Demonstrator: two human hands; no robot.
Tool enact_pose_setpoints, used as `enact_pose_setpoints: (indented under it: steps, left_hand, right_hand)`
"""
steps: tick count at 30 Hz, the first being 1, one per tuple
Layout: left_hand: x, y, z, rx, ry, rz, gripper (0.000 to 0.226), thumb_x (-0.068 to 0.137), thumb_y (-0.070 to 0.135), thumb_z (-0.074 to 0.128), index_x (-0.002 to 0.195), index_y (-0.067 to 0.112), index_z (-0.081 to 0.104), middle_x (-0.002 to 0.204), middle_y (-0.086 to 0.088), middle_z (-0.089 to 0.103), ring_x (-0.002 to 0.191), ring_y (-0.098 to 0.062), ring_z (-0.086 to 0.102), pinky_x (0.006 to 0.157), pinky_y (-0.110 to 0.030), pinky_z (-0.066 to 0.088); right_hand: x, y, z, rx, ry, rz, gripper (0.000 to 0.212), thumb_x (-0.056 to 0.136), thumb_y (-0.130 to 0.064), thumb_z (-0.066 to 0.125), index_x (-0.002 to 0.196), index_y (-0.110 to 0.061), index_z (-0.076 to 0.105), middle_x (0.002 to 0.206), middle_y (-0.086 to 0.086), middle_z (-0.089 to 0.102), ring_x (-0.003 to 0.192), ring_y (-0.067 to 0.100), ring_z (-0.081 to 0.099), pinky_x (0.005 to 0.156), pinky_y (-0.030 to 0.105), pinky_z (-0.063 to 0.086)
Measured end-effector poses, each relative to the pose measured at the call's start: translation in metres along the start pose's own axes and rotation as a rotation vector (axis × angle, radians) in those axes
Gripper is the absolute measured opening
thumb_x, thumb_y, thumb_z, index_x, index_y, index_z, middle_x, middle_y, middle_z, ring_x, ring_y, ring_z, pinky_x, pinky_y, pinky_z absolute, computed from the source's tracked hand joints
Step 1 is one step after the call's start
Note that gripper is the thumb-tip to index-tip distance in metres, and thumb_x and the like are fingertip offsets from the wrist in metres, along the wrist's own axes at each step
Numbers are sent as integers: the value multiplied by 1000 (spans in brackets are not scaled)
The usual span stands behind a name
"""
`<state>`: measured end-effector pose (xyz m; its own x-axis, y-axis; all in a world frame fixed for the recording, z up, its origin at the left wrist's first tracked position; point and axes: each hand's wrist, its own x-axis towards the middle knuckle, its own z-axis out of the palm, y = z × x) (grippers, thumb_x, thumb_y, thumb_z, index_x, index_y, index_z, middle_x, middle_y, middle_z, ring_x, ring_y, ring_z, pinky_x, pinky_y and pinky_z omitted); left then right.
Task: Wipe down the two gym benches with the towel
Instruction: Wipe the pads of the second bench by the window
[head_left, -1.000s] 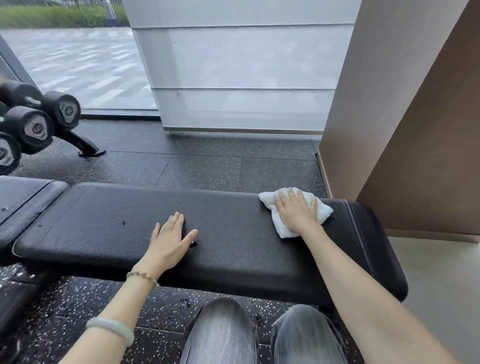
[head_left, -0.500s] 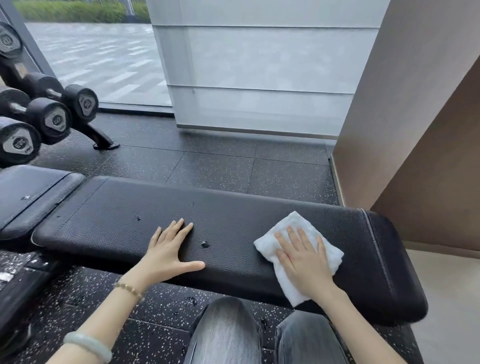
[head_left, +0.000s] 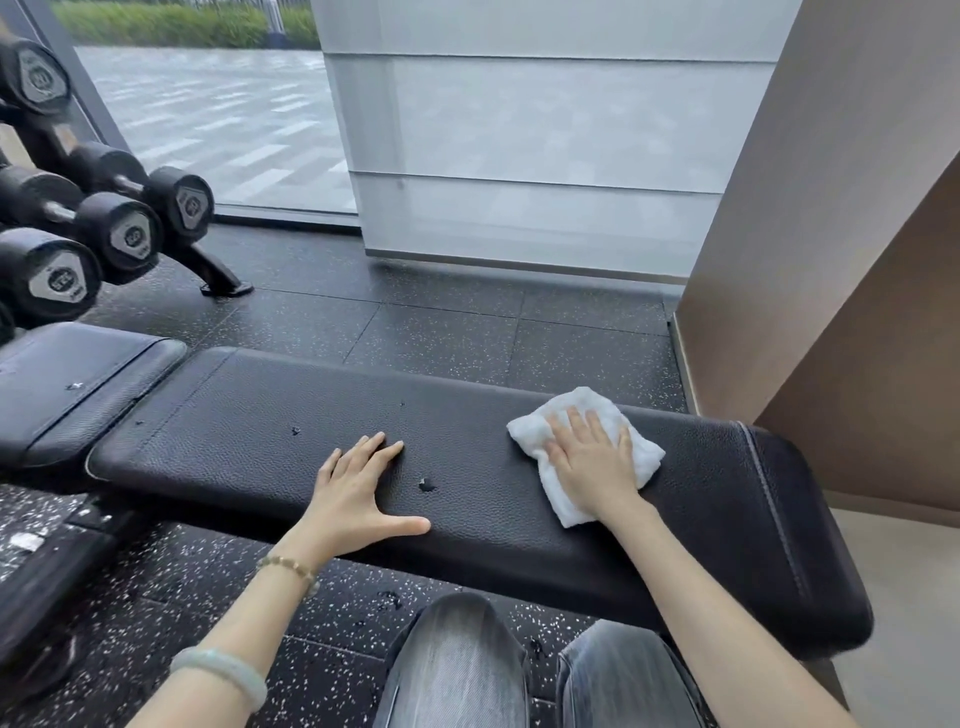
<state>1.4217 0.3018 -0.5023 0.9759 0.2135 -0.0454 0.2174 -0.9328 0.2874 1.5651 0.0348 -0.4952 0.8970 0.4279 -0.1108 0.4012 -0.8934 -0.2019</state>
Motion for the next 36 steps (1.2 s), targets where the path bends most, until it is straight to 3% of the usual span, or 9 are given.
enact_pose_setpoints:
  steps: [5, 9, 13, 15, 20, 27, 31, 33, 36]
  left_hand:
    - [-1, 1, 0, -1, 7, 2, 133, 32, 103, 26, 147, 36, 21, 157, 10, 11, 144, -7, 1, 116, -35, -6]
    - [0, 0, 3, -6, 28, 8, 134, 32, 104, 22, 147, 35, 23, 156, 9, 13, 144, -8, 3, 116, -36, -5]
    - [1, 1, 3, -10, 30, 6, 134, 31, 104, 21, 147, 36, 22, 156, 9, 13, 144, -8, 2, 116, -35, -6]
    - [1, 1, 3, -10, 24, 3, 135, 30, 104, 21, 147, 37, 22, 156, 10, 12, 144, -7, 1, 116, -35, -6]
    - [1, 0, 2, -27, 34, -3, 135, 29, 104, 22, 146, 37, 23, 156, 10, 14, 144, -7, 2, 116, -35, -5]
    - [1, -1, 2, -34, 33, -5, 124, 36, 95, 40, 145, 37, 25, 156, 11, 15, 144, -7, 4, 116, -34, -4]
    - [-1, -1, 3, -32, 29, 5, 124, 38, 96, 39, 146, 36, 26, 156, 10, 16, 144, -8, 5, 116, -34, -3]
    - [0, -2, 4, -25, 27, 10, 130, 34, 102, 31, 146, 36, 25, 156, 9, 15, 144, -8, 5, 116, -35, -3]
    - [0, -3, 5, -3, 27, 12, 132, 34, 104, 22, 147, 36, 23, 157, 9, 14, 144, -7, 4, 116, -35, -4]
  right_hand:
    - [-76, -7, 24, -50, 48, -125, 73, 84, -54, -7, 148, -35, 20, 158, -3, 13, 145, 16, -1, 111, 45, -14]
    - [-96, -3, 32, -110, 79, -126, 55, 99, -46, 10, 132, -33, 51, 138, 1, 53, 131, 23, 44, 107, 47, 6]
    - [-52, -3, 13, -26, -4, -140, 64, 88, -56, -1, 147, -39, 18, 158, -5, 12, 146, 20, 5, 110, 50, -7]
    - [-10, -6, 4, -13, -21, -102, 54, 97, -51, 9, 149, -36, 11, 159, -6, 3, 146, 18, -4, 113, 53, -6]
    - [55, -33, -7, 20, -67, -2, 49, 101, -43, 15, 149, -33, 12, 159, -4, 2, 145, 17, -5, 112, 57, -3]
    - [-25, -39, 9, -17, -20, -106, 50, 102, -41, 16, 150, -31, 6, 159, -3, 0, 146, 19, -7, 113, 50, -10]
    - [-65, -7, 12, -20, -40, -136, 67, 86, -58, -6, 149, -39, 5, 159, -8, -1, 145, 14, -9, 113, 46, -10]
    - [-71, 19, 8, -9, -31, -68, 78, 75, -59, -14, 148, -41, 7, 159, -10, -1, 145, 12, -9, 114, 46, -7]
    - [-55, 65, -2, 6, -4, 133, 56, 96, -52, 6, 149, -36, 12, 159, -9, 1, 145, 12, -5, 115, 48, -3]
